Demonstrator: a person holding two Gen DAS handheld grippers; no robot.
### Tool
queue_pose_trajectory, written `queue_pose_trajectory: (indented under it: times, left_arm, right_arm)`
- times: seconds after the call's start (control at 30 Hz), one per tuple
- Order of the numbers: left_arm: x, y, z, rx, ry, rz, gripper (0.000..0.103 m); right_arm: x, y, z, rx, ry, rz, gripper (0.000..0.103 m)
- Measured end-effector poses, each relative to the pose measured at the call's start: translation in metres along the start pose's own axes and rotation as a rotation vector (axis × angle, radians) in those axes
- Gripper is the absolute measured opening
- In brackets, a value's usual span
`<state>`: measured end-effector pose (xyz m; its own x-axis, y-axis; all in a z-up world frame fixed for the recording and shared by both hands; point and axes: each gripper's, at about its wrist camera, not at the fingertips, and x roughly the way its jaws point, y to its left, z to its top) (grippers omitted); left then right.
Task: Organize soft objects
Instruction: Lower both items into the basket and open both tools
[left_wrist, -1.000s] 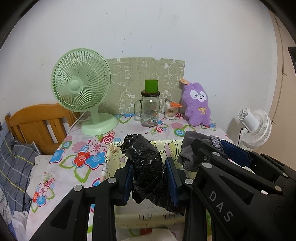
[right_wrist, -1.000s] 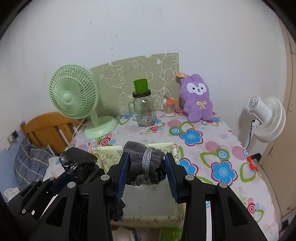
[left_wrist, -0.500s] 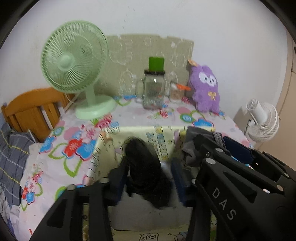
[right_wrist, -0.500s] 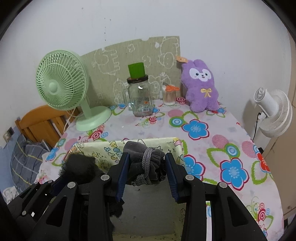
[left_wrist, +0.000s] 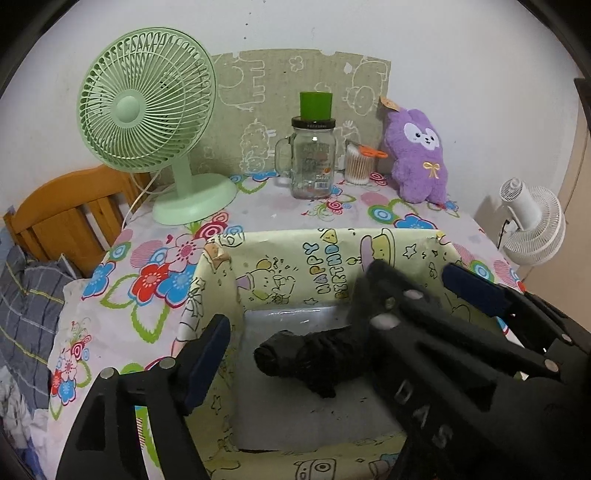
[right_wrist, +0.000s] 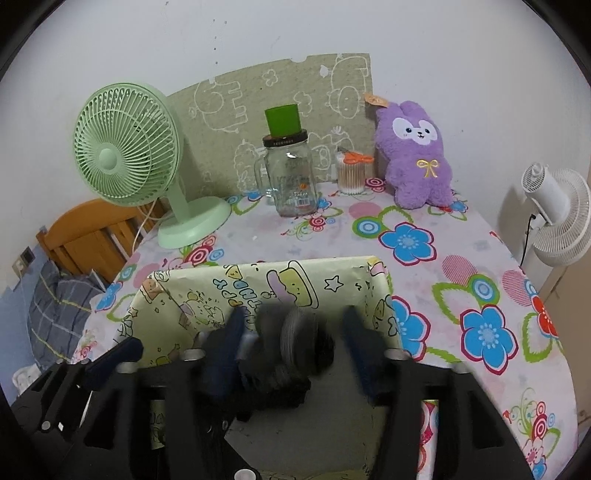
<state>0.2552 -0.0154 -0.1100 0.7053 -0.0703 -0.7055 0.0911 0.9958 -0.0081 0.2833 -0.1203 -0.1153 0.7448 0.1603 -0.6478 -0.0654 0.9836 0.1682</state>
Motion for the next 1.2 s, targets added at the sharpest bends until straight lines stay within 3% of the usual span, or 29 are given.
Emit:
queue_pose_trajectory:
  times: [0.3,0.43,0.77,1.2]
  left_arm:
    - [-0.001,0.002,-0.001,0.004,0.007,-0.002,0.087]
    - [-0.009,0.001,-0.001,0.006,-0.011,0.016,0.093]
    - [-0.040,-0.002,-0.001,0.012,-0.079,0.008,0.097]
    - [-0.098,-0.010,-0.007,0.024,-0.172,0.006,0.098]
  right_arm:
    - [0.001,0.004,-0.001,-0.009,0.037,0.001,0.079]
    - [-0.007,0.005,-0.001,-0.010,0.019,-0.040,0.089]
    - [-0.045,0.010,0.001,-0.028,-0.044,-0.087,0.092]
    - [-0.105,0.014,-0.002,-0.030,-0.136,-0.081,0.096]
